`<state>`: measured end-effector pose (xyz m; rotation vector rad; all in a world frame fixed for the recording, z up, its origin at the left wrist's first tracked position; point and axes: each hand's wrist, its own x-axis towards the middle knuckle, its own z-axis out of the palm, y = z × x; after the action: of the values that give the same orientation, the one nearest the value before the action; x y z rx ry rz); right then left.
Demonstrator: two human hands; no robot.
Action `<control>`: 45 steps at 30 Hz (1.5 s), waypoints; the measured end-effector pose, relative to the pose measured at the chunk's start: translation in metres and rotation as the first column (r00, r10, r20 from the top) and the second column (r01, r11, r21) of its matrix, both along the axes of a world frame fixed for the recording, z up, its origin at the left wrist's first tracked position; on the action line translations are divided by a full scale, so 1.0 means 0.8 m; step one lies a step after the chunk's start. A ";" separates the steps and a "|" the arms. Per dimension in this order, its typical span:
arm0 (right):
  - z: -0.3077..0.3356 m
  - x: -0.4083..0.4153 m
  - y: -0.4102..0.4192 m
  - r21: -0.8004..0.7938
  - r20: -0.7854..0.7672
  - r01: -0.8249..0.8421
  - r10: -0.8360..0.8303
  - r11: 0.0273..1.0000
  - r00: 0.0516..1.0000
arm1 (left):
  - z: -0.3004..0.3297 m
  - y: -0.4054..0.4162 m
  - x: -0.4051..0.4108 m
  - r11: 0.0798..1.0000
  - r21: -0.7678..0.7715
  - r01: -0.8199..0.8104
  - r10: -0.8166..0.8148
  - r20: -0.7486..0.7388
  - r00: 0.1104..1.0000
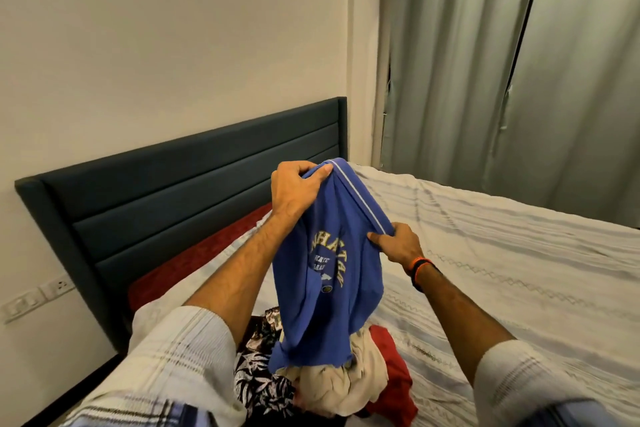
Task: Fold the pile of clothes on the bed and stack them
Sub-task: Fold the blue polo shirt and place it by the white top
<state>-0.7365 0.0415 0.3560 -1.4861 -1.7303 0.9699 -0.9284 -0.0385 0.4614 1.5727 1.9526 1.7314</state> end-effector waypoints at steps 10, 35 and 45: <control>0.066 -0.005 -0.010 0.133 -0.253 0.173 -0.136 0.976 0.958 | 0.000 -0.017 -0.042 0.999 0.014 -0.038 0.037 0.051 0.998; 0.179 0.268 -0.002 0.496 -0.144 0.341 -0.312 0.798 0.939 | 0.037 0.060 0.164 0.977 0.065 0.204 -0.204 -0.009 0.979; 0.172 0.436 0.032 0.383 0.364 0.155 -0.303 0.910 0.881 | 0.021 0.083 0.302 0.980 0.001 0.201 -0.201 -0.059 0.978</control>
<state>-0.3874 0.0672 0.4933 -1.6934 -1.8330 0.2066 -0.6865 0.0282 0.4782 1.7734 1.7421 1.6321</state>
